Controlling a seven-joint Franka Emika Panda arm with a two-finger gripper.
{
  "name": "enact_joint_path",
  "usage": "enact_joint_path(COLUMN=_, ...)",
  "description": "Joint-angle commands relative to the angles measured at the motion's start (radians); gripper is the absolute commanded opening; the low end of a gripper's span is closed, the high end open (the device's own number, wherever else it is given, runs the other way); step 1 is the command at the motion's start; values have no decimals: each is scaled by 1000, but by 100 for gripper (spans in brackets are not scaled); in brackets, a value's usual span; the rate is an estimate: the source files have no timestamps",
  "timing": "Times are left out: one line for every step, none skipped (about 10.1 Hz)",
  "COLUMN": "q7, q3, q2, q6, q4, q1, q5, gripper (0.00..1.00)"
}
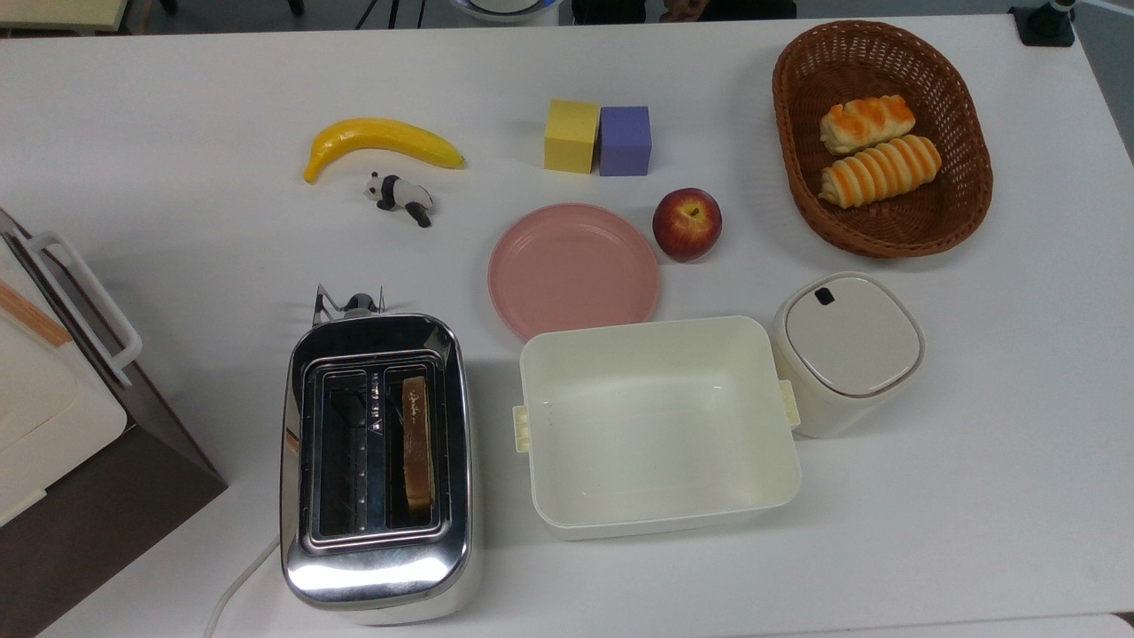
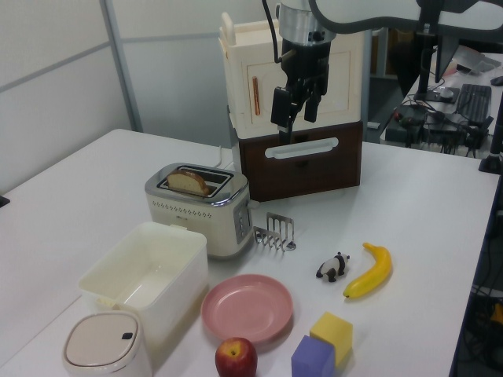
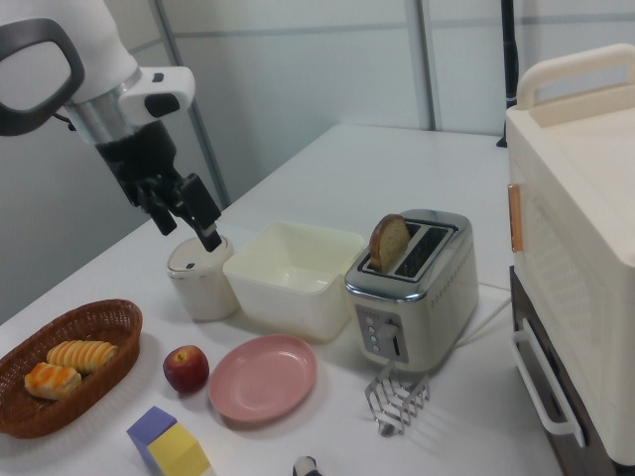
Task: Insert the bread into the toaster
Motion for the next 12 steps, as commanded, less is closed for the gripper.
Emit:
enact_joint_path(q7=-3, q3=-72, q2=-2, q6=3, q4=-32, q1=39, q5=19, gripper=100)
enact_joint_path(q7=0, q3=-90, q2=-2, q6=5, q4=-33, q1=74, q5=19, gripper=100)
enact_joint_path(q7=2, q3=-110, q2=0, q6=2, q4=-33, q1=103, q5=19, gripper=100)
enact_joint_path(q7=2, q3=-112, q2=0, q6=2, q4=-33, q1=103, q5=19, gripper=100)
enact_joint_path(q7=0, q3=-112, q2=0, q6=-9, q4=-33, q1=105, q5=17, gripper=100)
enact_joint_path(q7=-6, q3=-112, q2=0, q6=-9, q4=-32, q1=103, q5=19, gripper=100)
enact_joint_path(q7=-7, q3=-112, q2=1, q6=-9, q4=-32, q1=103, q5=19, gripper=100)
enact_joint_path(q7=-21, q3=-112, q2=1, q6=-9, q4=-33, q1=102, q5=20, gripper=100)
enact_joint_path(q7=-32, q3=-111, q2=10, q6=-10, q4=-35, q1=103, q5=20, gripper=100)
enact_joint_path(q7=-33, q3=-111, q2=12, q6=-10, q4=-39, q1=105, q5=20, gripper=100)
enact_joint_path(q7=-33, q3=-109, q2=12, q6=-10, q4=-42, q1=105, q5=20, gripper=100)
enact_joint_path(q7=-33, q3=-109, q2=14, q6=-9, q4=-42, q1=105, q5=20, gripper=100)
